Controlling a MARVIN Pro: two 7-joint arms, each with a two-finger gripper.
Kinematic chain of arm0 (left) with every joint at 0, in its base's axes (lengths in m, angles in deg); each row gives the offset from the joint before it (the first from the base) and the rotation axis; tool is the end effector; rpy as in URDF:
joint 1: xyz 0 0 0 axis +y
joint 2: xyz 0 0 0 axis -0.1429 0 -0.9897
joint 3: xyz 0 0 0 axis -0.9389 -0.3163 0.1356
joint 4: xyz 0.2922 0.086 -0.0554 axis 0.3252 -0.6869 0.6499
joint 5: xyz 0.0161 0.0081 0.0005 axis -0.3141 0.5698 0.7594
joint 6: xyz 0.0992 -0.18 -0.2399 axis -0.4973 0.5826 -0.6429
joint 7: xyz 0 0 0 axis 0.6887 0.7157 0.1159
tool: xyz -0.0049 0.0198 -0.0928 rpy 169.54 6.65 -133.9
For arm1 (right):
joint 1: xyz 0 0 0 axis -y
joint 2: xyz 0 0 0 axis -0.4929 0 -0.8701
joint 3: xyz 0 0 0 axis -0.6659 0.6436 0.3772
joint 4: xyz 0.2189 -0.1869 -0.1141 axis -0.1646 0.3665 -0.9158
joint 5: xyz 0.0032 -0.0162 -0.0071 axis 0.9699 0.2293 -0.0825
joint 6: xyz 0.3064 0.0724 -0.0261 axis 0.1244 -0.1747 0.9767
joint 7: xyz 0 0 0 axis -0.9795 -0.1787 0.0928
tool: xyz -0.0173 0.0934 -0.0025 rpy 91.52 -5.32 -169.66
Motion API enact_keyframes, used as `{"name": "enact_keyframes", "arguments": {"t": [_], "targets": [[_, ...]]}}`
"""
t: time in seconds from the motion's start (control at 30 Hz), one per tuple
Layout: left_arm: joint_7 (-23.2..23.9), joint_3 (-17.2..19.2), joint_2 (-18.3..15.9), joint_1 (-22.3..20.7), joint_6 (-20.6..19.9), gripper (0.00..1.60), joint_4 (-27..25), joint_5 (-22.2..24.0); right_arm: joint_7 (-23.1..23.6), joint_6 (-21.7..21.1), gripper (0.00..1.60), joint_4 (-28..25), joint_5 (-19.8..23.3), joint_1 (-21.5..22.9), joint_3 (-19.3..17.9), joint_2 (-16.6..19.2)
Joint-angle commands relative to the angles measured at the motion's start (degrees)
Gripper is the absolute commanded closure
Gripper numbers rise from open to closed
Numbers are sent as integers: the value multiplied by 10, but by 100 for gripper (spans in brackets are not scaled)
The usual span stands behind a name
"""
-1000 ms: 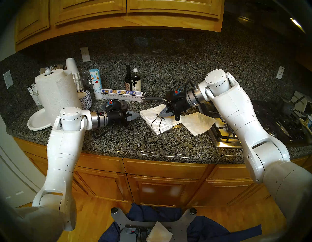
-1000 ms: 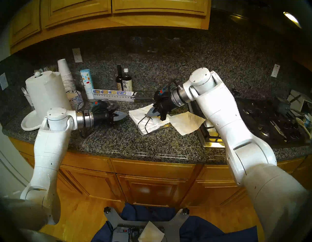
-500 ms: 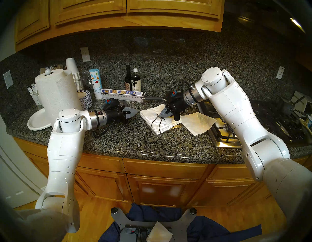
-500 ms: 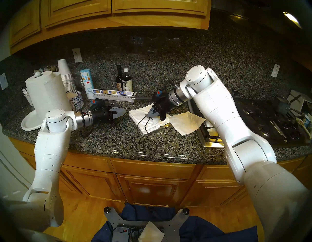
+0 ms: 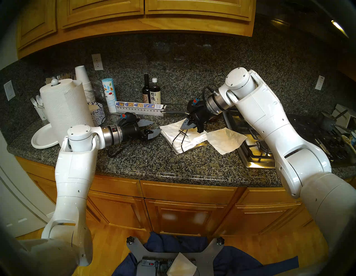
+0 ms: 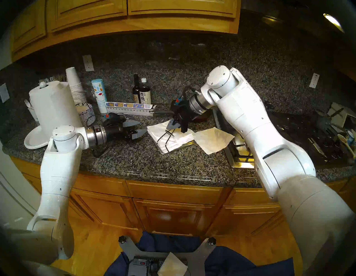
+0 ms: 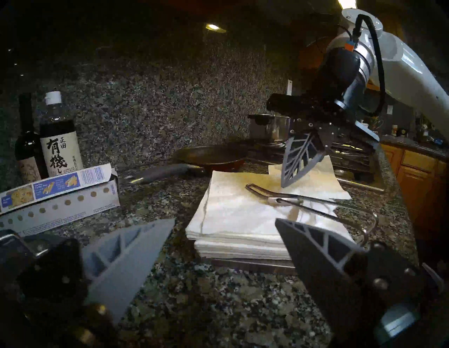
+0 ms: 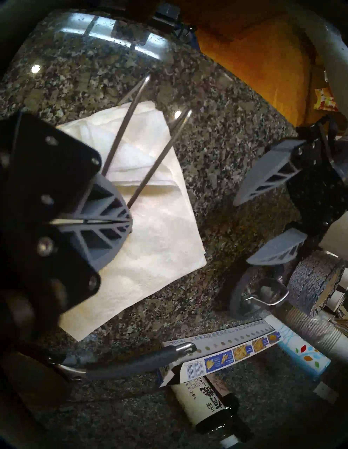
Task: Take napkin out of napkin holder
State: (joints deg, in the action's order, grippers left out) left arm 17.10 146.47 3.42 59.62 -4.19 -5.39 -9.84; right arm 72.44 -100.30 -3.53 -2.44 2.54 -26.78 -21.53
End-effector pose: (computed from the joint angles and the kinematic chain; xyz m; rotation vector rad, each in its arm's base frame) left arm 0.4846 0.0756 -0.2060 1.8087 -0.9100 1.5604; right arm 0.5719 0.0640 -0.0889 -1.7022 -2.1001 -0.9332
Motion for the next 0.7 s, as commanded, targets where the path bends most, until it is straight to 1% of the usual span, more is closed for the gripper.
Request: {"name": "enact_keyframes", "arguments": {"t": [0.0, 0.03, 0.07, 0.1, 0.2, 0.3, 0.37, 0.4, 0.5, 0.57, 0.67], "targets": [[-1, 15, 8, -18, 7, 0, -12, 16, -2, -1, 160, -13, 25, 48, 11, 10], [-2, 16, 10, -19, 8, 0, -12, 16, -2, -2, 159, -18, 28, 46, 10, 13], [-2, 17, 10, -19, 8, 0, -12, 16, -2, -2, 151, -22, 32, 45, 8, 16], [-3, 18, 12, -20, 9, 0, -11, 16, -2, -3, 149, -26, 33, 45, 7, 19], [-5, 20, 14, -22, 10, 0, -10, 14, -2, -6, 154, -37, 41, 44, 2, 27], [-5, 21, 16, -23, 11, 0, -10, 14, -2, -10, 154, -46, 46, 43, 1, 34], [-5, 22, 17, -23, 11, 0, -12, 15, -2, -16, 157, -58, 59, 39, 5, 42], [-5, 22, 18, -23, 11, 0, -12, 15, -2, -19, 160, -64, 64, 36, 9, 45], [-5, 22, 20, -22, 11, 0, -12, 14, -2, -32, 160, -76, 85, 31, 37, 56], [-5, 22, 20, -22, 12, 0, -12, 13, -2, -33, 160, -75, 90, 31, 42, 57], [-10, 23, 23, -20, 12, 0, -15, 12, -2, -35, 160, -64, 92, 41, 60, 59]]}}
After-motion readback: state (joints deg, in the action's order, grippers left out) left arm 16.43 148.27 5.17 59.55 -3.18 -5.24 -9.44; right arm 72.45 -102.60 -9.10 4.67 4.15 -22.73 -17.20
